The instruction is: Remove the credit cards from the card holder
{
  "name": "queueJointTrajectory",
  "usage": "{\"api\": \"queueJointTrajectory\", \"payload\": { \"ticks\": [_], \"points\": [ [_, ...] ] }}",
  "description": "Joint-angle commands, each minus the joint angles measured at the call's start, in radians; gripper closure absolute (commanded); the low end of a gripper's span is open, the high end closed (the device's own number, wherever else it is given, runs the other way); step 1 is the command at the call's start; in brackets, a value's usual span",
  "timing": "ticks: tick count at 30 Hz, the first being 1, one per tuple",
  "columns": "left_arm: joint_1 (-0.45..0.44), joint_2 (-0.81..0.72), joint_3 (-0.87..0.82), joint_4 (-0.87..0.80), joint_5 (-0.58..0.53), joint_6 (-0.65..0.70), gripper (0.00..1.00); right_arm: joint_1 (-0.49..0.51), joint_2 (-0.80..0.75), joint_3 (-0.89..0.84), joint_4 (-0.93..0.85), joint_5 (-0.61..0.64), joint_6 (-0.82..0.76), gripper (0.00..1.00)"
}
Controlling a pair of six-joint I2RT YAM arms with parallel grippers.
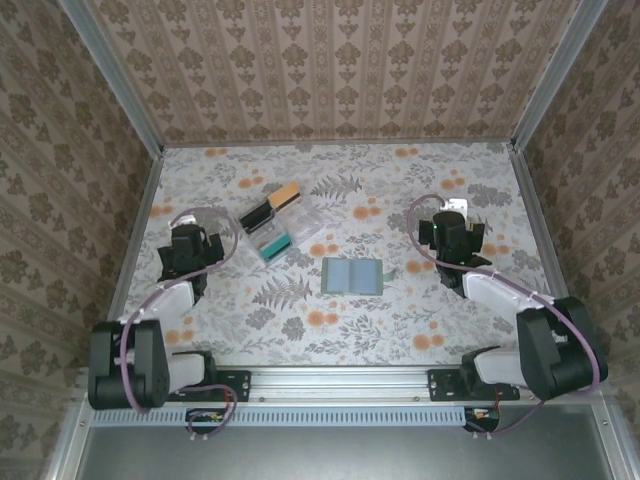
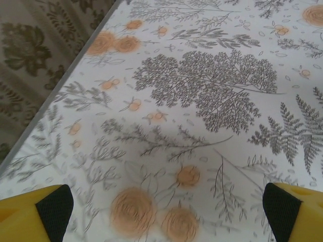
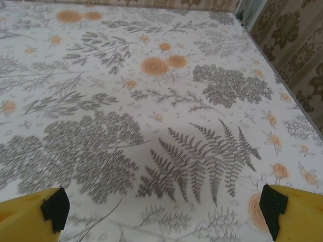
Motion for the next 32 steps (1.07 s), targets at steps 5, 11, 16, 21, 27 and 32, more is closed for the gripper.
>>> {"api": "queueJointTrajectory", "payload": {
  "ticks": [5, 11, 16, 21, 27, 32],
  "points": [
    [0.031, 0.178, -0.011, 0.427, 0.196, 0.119, 0.00, -0.129, 0.134, -0.099, 0.433, -0.247, -0.068, 0.00],
    [0.030, 0.280, -0.062, 0.605, 0.287, 0.158, 0.00, -0.166, 0.212, -0.157, 0.595, -0.341, -0.055, 0.00],
    [0.023, 0.283, -0.055, 0.603, 0.279, 0.165, 0.00, -0.173, 0.212, -0.149, 0.581, -0.356, -0.054, 0.00],
    [0.001, 0.281, -0.043, 0.577, 0.260, 0.185, 0.00, -0.173, 0.210, -0.150, 0.577, -0.355, -0.054, 0.00],
    [-0.003, 0.282, -0.044, 0.578, 0.255, 0.191, 0.00, -0.173, 0.209, -0.149, 0.577, -0.355, -0.054, 0.00],
    [0.002, 0.282, -0.042, 0.573, 0.268, 0.188, 0.00, -0.173, 0.209, -0.149, 0.577, -0.355, -0.052, 0.00]
  ]
}}
